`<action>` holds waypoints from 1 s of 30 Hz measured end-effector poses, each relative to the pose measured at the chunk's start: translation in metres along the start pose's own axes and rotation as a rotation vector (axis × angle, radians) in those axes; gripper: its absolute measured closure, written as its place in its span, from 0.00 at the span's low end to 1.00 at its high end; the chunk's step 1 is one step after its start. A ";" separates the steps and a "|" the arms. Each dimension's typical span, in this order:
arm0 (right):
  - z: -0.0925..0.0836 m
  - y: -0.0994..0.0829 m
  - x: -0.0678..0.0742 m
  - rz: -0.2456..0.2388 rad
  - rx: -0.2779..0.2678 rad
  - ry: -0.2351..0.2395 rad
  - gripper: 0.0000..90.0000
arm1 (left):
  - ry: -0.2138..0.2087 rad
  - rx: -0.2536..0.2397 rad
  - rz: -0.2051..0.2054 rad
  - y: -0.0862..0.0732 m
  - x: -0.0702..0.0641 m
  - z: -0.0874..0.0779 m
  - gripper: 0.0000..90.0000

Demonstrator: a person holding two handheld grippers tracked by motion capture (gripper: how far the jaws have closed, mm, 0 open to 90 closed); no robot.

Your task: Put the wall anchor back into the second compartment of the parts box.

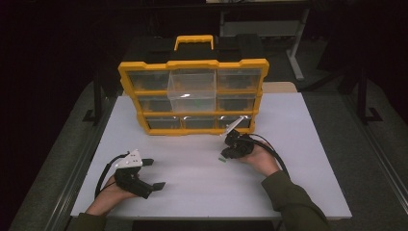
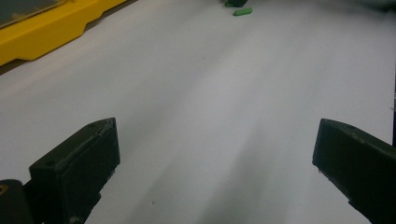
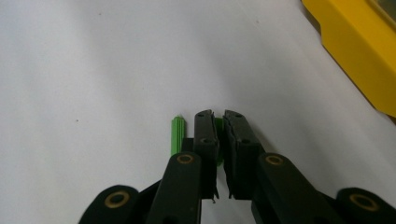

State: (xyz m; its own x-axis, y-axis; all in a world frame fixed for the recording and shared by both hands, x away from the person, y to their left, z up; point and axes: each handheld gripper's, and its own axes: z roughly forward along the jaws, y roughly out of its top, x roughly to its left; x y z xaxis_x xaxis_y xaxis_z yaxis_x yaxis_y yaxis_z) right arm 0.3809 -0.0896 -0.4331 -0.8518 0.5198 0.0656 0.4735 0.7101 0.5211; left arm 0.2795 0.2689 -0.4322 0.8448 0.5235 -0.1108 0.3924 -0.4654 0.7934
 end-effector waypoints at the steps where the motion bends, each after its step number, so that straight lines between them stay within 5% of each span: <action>1: 0.000 0.000 0.000 0.002 0.001 0.001 0.93 | 0.000 0.002 0.001 0.000 0.000 0.000 0.01; 10: -0.007 0.001 -0.005 0.023 0.024 0.038 0.94 | -0.001 0.006 0.010 0.000 0.000 0.000 0.01; 30: -0.057 0.014 -0.016 0.052 -0.050 0.117 0.94 | -0.003 0.001 0.005 0.000 -0.002 0.001 0.01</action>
State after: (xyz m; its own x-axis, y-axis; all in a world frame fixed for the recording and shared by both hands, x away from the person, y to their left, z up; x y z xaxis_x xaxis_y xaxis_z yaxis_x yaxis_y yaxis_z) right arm 0.3880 -0.1150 -0.3779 -0.8479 0.4945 0.1913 0.5088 0.6574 0.5559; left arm 0.2780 0.2667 -0.4321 0.8480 0.5186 -0.1089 0.3886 -0.4688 0.7933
